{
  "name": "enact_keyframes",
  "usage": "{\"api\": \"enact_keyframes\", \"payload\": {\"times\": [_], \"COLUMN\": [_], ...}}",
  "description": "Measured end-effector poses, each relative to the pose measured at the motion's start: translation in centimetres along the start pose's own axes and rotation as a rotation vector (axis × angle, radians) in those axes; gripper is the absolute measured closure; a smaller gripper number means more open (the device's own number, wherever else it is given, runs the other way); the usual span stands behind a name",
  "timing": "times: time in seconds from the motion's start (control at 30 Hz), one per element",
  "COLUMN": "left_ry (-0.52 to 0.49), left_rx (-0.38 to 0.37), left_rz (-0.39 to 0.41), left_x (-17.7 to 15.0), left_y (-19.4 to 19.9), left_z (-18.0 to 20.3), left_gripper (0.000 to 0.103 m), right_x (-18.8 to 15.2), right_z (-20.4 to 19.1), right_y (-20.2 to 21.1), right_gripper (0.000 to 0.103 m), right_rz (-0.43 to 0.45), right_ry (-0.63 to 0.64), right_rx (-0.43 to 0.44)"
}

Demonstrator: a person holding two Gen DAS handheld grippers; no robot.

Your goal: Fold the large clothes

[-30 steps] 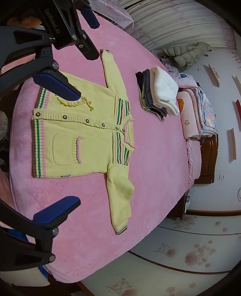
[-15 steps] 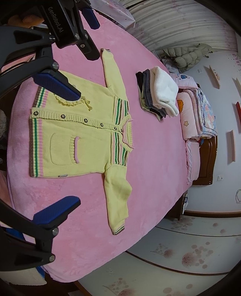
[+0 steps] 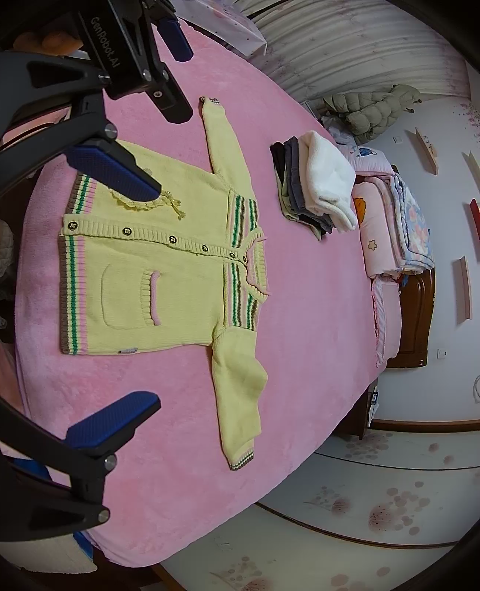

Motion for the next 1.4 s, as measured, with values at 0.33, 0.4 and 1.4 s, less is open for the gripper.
{"api": "enact_keyframes", "payload": {"times": [0.33,0.4,1.4], "left_ry": [-0.006,-0.005,-0.023], "left_rx": [0.004,0.007,0.019], "left_rz": [-0.021,-0.025,0.0], "left_x": [-0.3,-0.3,3.7], "left_y": [-0.4,-0.5,-1.4], "left_z": [0.4,0.4,2.9], "left_gripper": [0.001,0.001,0.001], "right_x": [-0.5,-0.6,1.6], "right_z": [0.2,0.3,4.1], "right_y": [-0.5,-0.6,-1.2], "right_gripper": [0.0,0.0,0.0], "right_rz": [-0.012,-0.014,0.009], "right_ry": [-0.014,-0.016,-0.051], "right_rx": [0.009,0.011,0.014]}}
Point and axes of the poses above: each gripper's, at about its wrist camera, not at the fingertips, and y roughly against the way its jaws point, z to its right, x to its top, the point moved 3 cm from there along -y, roughly the way its jaws point, and after that the axes turned 9 degrees about y, right-handed, at the moved point
